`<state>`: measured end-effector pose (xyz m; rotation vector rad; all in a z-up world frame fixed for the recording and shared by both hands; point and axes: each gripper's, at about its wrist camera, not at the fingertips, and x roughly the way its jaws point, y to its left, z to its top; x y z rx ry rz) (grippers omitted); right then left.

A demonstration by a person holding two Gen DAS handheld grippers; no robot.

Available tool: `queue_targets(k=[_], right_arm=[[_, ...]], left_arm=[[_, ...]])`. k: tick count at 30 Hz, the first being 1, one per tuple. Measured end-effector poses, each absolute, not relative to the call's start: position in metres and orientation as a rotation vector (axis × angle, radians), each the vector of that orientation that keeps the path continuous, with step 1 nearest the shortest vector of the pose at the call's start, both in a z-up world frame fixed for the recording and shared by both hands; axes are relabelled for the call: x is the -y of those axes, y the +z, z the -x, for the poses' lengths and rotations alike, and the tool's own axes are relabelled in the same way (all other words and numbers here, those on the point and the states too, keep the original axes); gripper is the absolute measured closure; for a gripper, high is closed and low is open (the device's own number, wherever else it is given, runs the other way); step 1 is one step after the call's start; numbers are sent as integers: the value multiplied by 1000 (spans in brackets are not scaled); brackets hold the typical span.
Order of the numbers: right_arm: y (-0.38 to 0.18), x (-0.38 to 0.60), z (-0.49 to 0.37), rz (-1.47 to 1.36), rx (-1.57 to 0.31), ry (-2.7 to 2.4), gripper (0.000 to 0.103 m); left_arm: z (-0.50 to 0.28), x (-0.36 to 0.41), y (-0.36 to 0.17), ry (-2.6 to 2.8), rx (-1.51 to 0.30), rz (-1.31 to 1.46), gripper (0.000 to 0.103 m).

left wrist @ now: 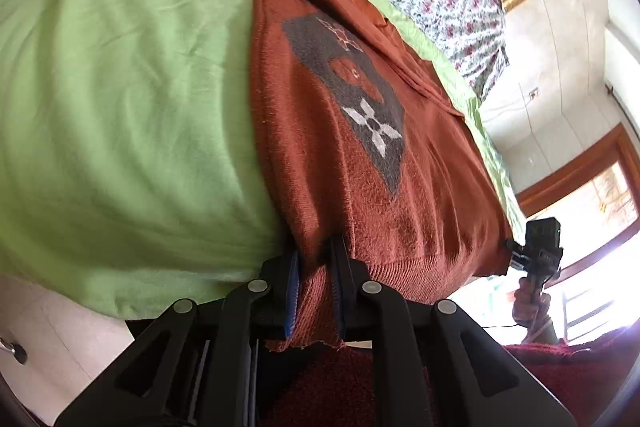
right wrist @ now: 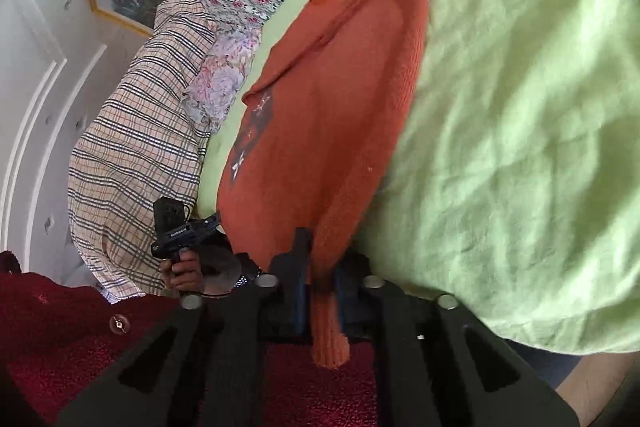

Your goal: Fold small clothes

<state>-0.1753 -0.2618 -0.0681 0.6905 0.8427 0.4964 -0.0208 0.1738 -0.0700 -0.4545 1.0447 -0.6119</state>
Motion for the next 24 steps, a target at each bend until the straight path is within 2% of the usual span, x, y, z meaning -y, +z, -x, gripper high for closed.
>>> queue_targets(k=[1,3,5,6,7,11,17,24], right_arm=[[-69,260,174,-694,-840,505,83],[-69,254,172,-683,-837,512,83],[-65,247,172,-641,-829,509,84],[-62,246,173,-633,-821,507,95],[-57,246,175,-636,-802,513,96],[-36,260,191,-681,-691,529,96],[-23,263,186,-696,-641,541,96],[14,271,157,-673,-542,537,96]], left_arm=[[22,-172,-69,-613,-1040,437,91],[27,-169,-62,-606,-1012,393,98],[33,-173,-52,-610,-970,402,99],[37,-176,-43,-604,-938,418,99],[41,-179,-35,-601,-908,437,99],[50,-192,-4,-583,-781,497,100],[37,-196,6,-570,-751,545,100],[-11,-183,46,-590,-636,536,100]])
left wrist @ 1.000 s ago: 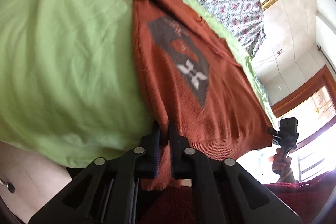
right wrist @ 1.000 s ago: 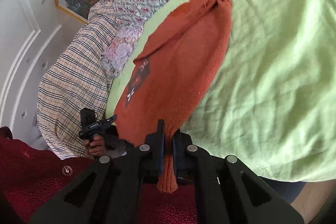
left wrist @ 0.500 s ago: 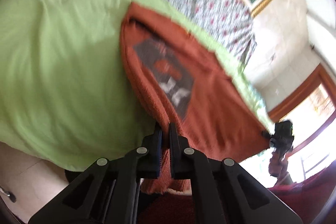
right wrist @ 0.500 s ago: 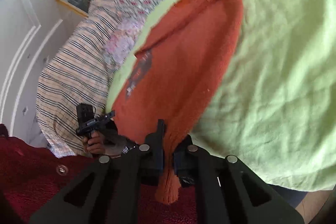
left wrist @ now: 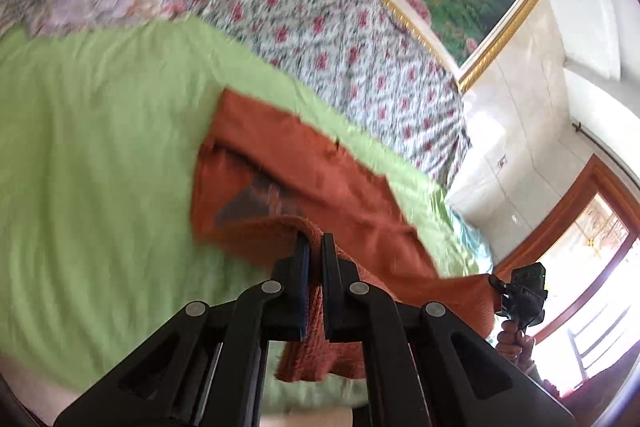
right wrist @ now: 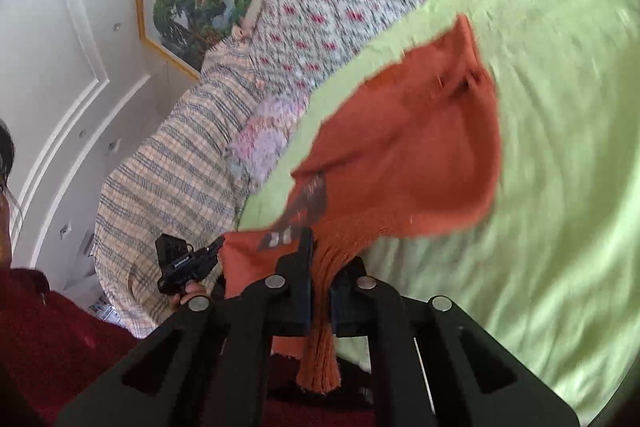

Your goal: Fold small clothes

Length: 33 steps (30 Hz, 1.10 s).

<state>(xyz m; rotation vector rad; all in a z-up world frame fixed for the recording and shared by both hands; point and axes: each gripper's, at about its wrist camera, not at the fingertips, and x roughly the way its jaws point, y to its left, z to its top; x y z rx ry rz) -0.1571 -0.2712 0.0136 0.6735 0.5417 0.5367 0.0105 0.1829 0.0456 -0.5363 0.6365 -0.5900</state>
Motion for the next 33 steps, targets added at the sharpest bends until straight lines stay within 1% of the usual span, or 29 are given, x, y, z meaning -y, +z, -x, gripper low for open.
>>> queue_targets(k=[6,11,14,18,23,28,30,32,33], right_arm=[[48,290,87,-635,-483,492,96],[62,309,12,-628,-502,406,96],[66,319,-27,-613,-515,369,96],[56,332,-75,-618,-563,325,96],[26,348,-121,-654,-661,261,96],[-7,360,-152,-686,-776,191,94],[-22,365,-158,-728,-834,155,94],[-24,371,-151,-775,-813,157,91],[-20,372,-144,-775,-796,141,85]], left_arm=[[-88,-171,67,-533,-569,548,100],[-162,-155,74,-484,-585,530,101],[-203,-145,69,-458,-621,512,101],[-252,-133,50,-423,-689,484,101],[-298,-132,21,-383,-759,497,100],[-331,-129,-19,-334,-903,506,98],[-326,-128,-24,-344,-919,522,95],[-310,-124,-20,-385,-915,518,82],[-297,-118,-15,-413,-911,503,78]])
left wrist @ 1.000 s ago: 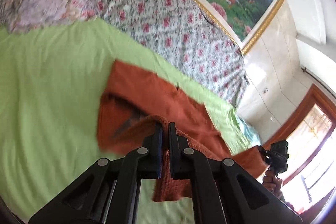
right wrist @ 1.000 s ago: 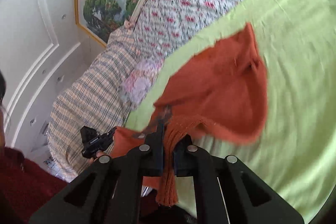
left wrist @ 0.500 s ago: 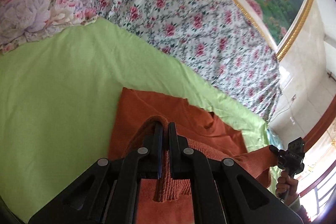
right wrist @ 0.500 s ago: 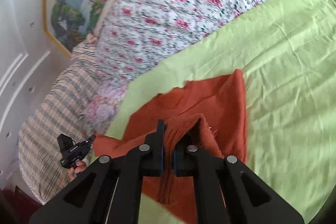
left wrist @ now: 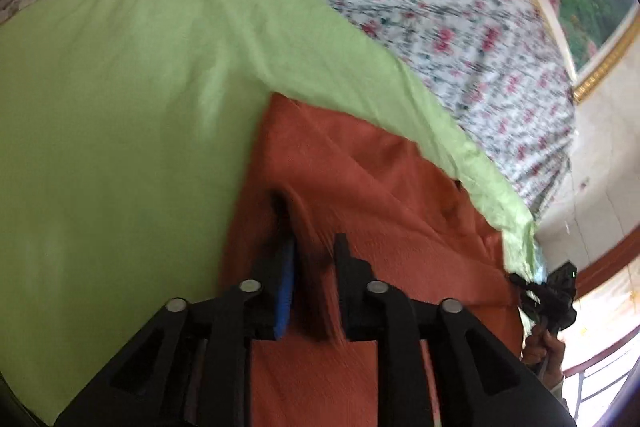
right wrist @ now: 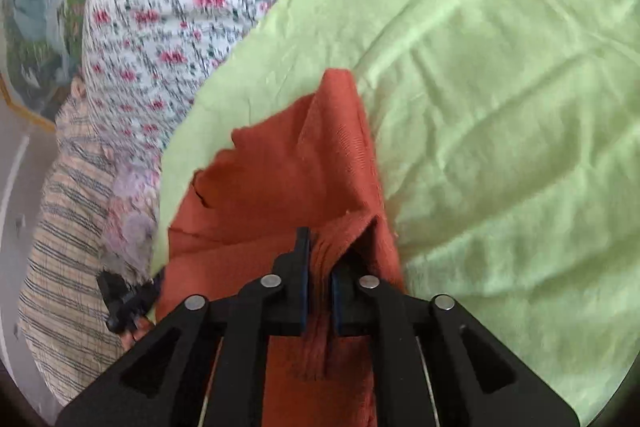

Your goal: Fold small clothes

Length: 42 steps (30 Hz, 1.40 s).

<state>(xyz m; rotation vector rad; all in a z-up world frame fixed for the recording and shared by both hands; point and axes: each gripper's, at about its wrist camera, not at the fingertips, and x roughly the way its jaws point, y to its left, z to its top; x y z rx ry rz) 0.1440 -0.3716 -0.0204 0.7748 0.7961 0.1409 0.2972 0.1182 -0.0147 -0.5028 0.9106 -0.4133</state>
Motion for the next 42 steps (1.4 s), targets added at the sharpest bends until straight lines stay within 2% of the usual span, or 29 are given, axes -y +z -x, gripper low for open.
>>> queue_targets(k=[2,3,4,7,12,13,14,16,19,20,22,24,30,42], right_arm=[[-4,368,-122,-711,-740,74,74],[5,363,-111,-672,-706,53,66],[15,353,-101,-624,-673,50,65],[29,303,-93,-476,-688,199,65],[3,227,-127,-211,-938,363,65],[-4,219,-136,-145,-974,351,65],[-7,218,-143,-115,-987,340,65],[-6,228,-161,-98,-985,309,68],[6,257,-185,-114,-932,189,69],[12,271,-192,-130,-899,113,68],[17,297,-199,-175,-856,-23,67],[20,323,-198,-275,-817,-78,66],[25,333,-162,-361,-762,-102,66],[8,276,-61,-488,-684,-14,63]], left_arm=[[-270,-98,-5,-477,-907,447,62],[-260,-87,-2,-511,-910,417,59],[-249,-72,-1,-560,-919,384,57],[-238,-27,-9,-630,-979,252,57],[-262,1,-19,-612,-1014,124,59],[-272,2,-18,-605,-1019,104,64],[-287,2,-18,-573,-1029,68,77],[-317,-5,-16,-528,-1040,61,88],[-359,-23,-7,-437,-1006,95,83],[-370,-28,-3,-374,-987,98,73],[-386,-44,5,-303,-947,156,66],[-389,-58,9,-270,-926,230,65],[-341,-76,10,-263,-883,322,63],[-164,-84,6,-380,-852,453,54]])
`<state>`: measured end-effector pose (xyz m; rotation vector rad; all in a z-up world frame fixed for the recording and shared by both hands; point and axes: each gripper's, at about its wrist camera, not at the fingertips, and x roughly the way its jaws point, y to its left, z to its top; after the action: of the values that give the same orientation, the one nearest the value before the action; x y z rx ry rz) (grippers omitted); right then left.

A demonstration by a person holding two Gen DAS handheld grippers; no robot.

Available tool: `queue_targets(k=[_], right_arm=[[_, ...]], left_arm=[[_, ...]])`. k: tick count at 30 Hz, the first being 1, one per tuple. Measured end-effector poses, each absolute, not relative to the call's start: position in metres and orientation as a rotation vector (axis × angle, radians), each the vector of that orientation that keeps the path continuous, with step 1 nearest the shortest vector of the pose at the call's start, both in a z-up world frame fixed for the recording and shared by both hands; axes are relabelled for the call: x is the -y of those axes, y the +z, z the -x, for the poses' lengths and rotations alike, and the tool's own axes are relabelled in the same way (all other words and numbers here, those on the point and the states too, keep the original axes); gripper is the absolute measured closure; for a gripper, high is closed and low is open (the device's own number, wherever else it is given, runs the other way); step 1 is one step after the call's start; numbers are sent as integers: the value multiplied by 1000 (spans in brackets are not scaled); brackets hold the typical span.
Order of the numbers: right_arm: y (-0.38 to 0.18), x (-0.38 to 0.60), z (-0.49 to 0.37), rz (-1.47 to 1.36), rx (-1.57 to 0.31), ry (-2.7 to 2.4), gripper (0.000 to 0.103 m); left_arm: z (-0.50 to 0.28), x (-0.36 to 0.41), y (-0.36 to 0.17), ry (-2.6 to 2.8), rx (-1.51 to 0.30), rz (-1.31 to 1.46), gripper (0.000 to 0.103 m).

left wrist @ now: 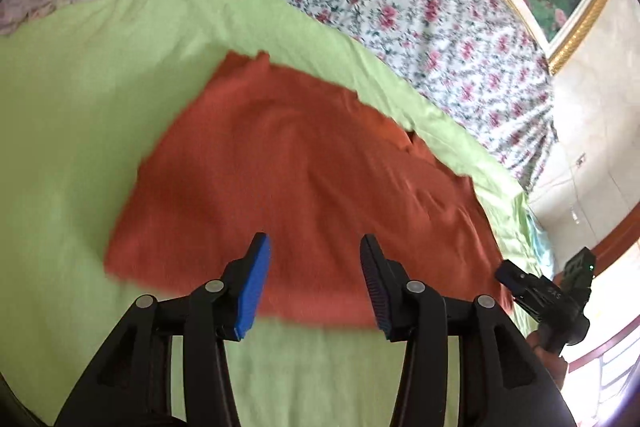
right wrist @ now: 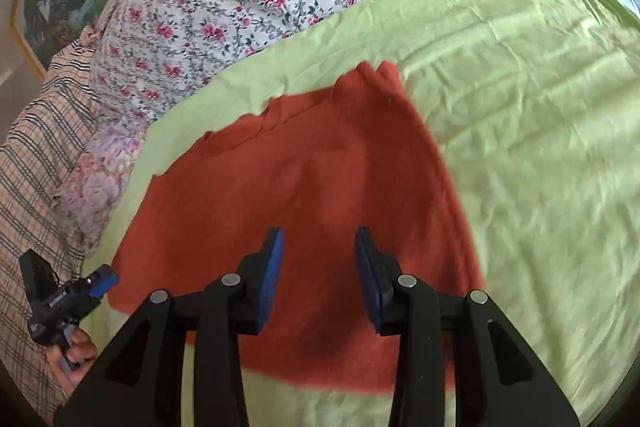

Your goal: Fold small clothes

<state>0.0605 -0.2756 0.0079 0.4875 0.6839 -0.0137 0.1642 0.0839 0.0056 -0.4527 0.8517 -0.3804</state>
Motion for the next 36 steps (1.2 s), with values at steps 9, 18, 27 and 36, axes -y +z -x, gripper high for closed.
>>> queue_targets(k=[9,18,27,36], right_arm=[[-6,240,-20,-485,-687,45,58],[-14,234,-5,-485,-653,77,54],[-16,227,-1,-467,-616,127,50],[-17,227,-2,-476,-633,137,49]], left_arm=[[-121,-88,-26,-372,-915,518,49],[-122,-97,-38,-352,-907,619,42],[-165,-115,-42,-264,-866,724,42],[-204,-125,-33,-188,-835,747,71]])
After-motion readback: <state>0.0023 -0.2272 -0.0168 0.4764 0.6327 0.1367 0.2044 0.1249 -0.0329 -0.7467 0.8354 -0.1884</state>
